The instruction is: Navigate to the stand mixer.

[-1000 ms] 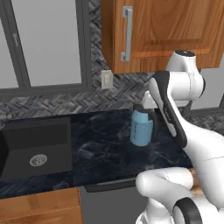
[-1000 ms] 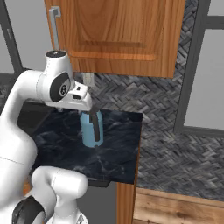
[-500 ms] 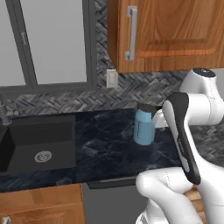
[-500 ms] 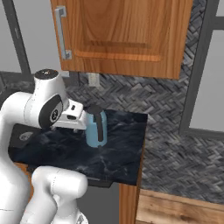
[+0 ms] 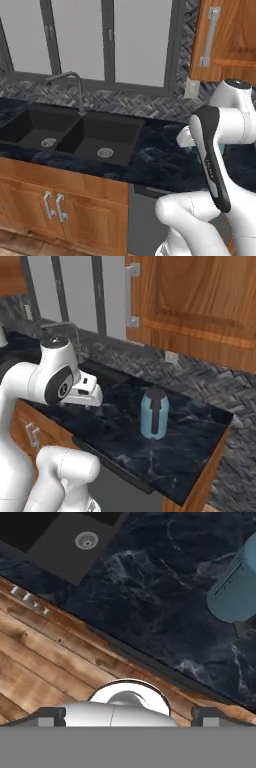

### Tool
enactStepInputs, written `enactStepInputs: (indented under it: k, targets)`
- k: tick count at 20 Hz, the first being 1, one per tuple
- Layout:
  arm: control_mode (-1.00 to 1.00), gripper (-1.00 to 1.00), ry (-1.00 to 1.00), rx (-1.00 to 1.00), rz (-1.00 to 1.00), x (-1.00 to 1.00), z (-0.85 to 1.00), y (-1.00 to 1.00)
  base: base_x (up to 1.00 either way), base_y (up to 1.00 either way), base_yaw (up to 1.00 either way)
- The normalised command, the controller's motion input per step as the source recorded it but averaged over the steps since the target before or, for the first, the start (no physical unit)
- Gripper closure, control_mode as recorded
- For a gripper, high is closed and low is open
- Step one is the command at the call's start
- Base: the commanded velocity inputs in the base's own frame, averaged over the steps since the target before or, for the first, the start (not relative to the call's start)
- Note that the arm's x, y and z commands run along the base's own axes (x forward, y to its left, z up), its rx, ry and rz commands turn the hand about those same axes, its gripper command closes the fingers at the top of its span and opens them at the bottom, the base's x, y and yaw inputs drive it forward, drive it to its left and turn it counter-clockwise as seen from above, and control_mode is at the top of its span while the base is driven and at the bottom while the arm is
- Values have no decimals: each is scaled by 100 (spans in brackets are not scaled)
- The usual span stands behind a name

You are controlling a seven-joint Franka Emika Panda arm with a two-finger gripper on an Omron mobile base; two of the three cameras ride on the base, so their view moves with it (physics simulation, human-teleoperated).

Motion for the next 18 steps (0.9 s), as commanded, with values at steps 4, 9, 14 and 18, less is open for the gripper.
enactStepInputs:
  k: [4,9,14,18]
  targets:
    - [100,-100,0,0,0,0,0,0,0,29,83]
    - [100,-100,0,0,0,0,0,0,2,52,75]
    - [100,-100,0,0,0,0,0,0,3,72,62]
    - [100,-100,0,0,0,0,0,0,8,77,61]
